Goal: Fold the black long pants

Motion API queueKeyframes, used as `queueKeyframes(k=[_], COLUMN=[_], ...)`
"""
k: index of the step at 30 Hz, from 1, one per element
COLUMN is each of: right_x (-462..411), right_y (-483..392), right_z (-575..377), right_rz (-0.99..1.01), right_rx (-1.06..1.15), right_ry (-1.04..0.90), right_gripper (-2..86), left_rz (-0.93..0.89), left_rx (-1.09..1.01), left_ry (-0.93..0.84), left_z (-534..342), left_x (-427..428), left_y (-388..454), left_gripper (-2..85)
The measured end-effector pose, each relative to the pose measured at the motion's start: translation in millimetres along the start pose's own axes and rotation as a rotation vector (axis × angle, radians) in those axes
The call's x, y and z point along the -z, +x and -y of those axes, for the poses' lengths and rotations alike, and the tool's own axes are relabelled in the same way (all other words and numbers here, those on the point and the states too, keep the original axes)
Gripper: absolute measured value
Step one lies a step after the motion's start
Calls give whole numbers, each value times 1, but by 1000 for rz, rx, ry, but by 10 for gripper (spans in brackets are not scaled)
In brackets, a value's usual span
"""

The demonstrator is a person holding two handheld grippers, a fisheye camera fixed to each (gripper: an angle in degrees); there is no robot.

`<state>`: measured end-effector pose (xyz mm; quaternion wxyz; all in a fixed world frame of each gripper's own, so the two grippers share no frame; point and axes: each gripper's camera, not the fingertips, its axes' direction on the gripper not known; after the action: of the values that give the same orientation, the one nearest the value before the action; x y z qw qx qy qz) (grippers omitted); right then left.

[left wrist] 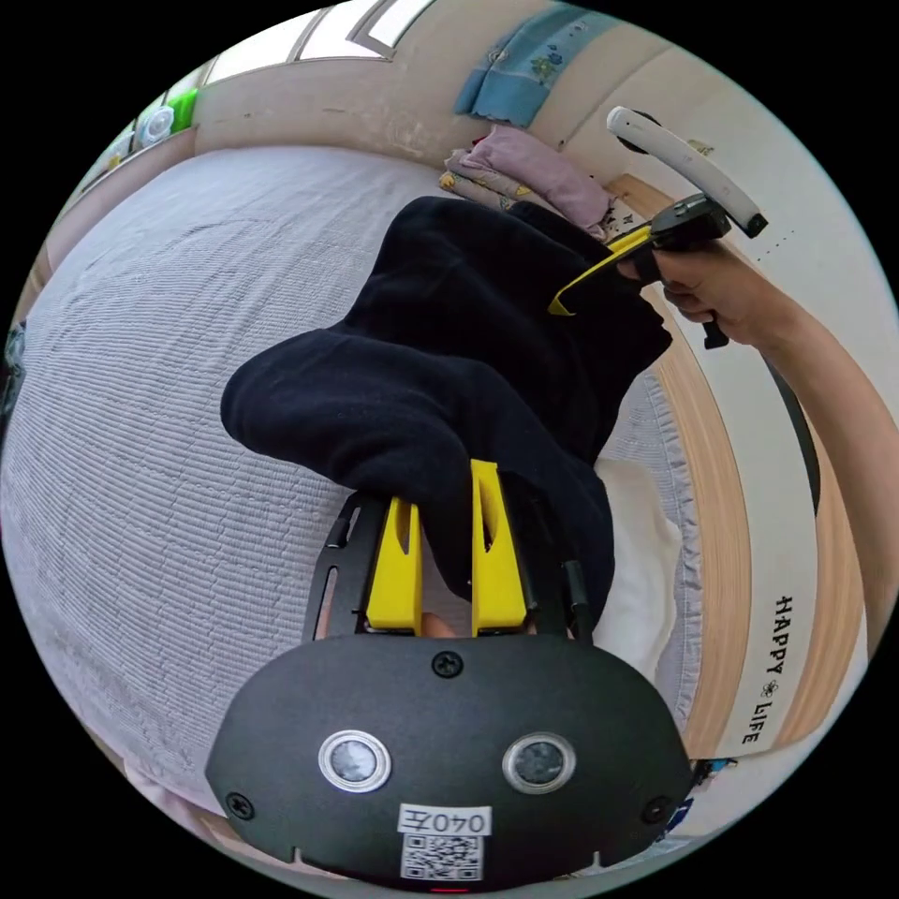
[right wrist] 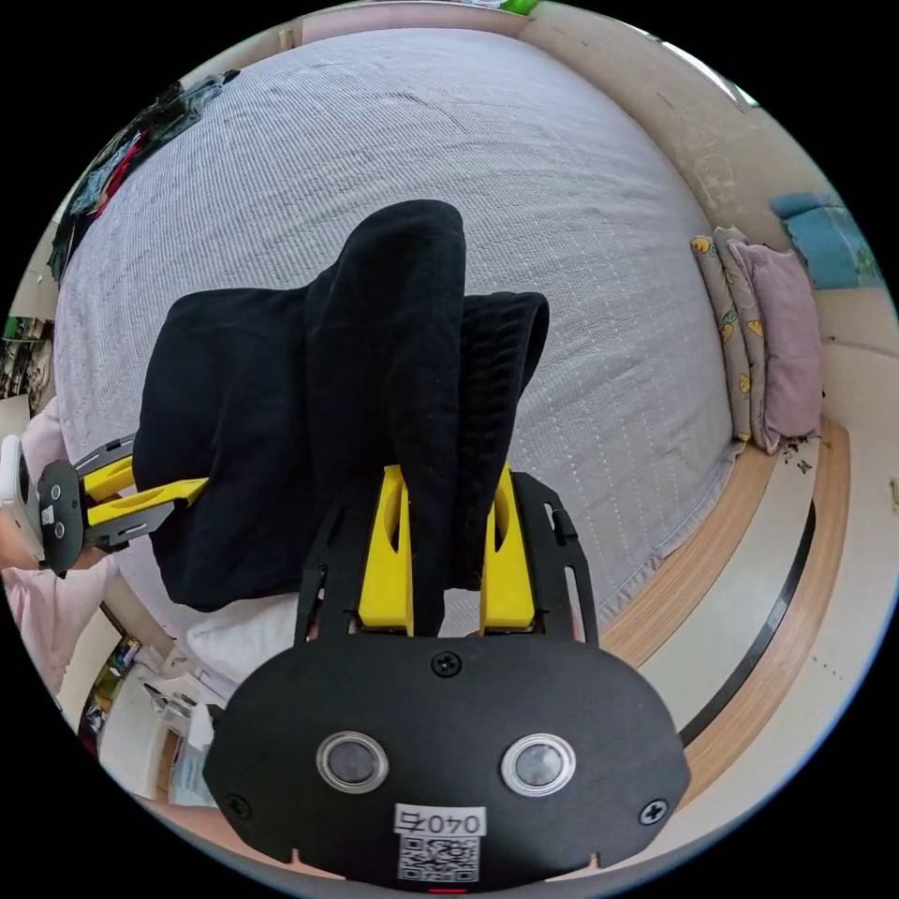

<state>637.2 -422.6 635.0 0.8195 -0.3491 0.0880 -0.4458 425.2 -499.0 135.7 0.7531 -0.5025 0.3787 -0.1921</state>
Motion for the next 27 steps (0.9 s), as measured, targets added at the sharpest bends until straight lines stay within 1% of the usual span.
queueKeyframes(k=[2, 3, 4, 5, 6, 7, 8, 10, 11, 12, 13, 14, 15, 16, 17, 19, 22, 24, 26, 27], right_x=[-20, -37, -57, -66, -80, -85, -84, -86, -88, -94, -103, -108, -123, -140, -150, -195, -247, -270, -290, -304], right_y=[26, 44, 62, 70, 81, 90, 94, 97, 95, 88, 80, 75, 65, 54, 47, 21, 4, 5, 12, 18], right_z=[10, 15, 18, 17, 9, -10, -23, -95, -116, -163, -211, -236, -284, -330, -350, -416, -460, -471, -475, -475], right_rz=[-29, -54, -66, -51, -42, -72, -78, 5, 28, 73, 132, 170, 257, 339, 372, 420, 483, 500, 506, 519], right_rx=[-17, -82, -156, -175, -204, -259, -294, -372, -393, -438, -497, -533, -613, -696, -738, -871, -968, -998, -1012, -1006], right_ry=[2, -2, -49, -77, -102, -58, -28, 74, 88, 115, 141, 155, 174, 180, 176, 117, 69, 83, 102, 121], right_gripper=[129, 154, 192, 197, 208, 206, 206, 208, 209, 212, 216, 219, 224, 225, 226, 227, 234, 238, 243, 247], left_rz=[30, 38, 47, 13, -15, -54, -48, -40, -64, -90, -151, -213, -245, -311, -364, -400, -373, -311, -219, -217], left_rx=[14, 9, 19, 76, 100, 116, 78, 18, -15, -31, -50, -58, -60, -57, -44, -26, -51, -84, -108, -99], left_ry=[34, 34, -14, -84, -118, -158, -148, -154, -147, -146, -161, -182, -192, -213, -236, -254, -298, -325, -402, -415], left_z=[22, 27, 37, 44, 47, 48, 47, 42, 38, 36, 34, 33, 33, 33, 34, 35, 38, 39, 39, 39], left_x=[-24, -32, -53, -72, -79, -83, -75, -52, -33, -23, -5, 9, 14, 21, 23, 20, 5, -10, -43, -51], left_y=[24, 29, 33, 27, 24, 21, 24, 30, 34, 36, 41, 48, 53, 62, 72, 88, 120, 137, 150, 150], left_gripper=[36, 37, 40, 44, 46, 50, 54, 52, 46, 43, 46, 54, 61, 79, 100, 137, 161, 168, 177, 184])
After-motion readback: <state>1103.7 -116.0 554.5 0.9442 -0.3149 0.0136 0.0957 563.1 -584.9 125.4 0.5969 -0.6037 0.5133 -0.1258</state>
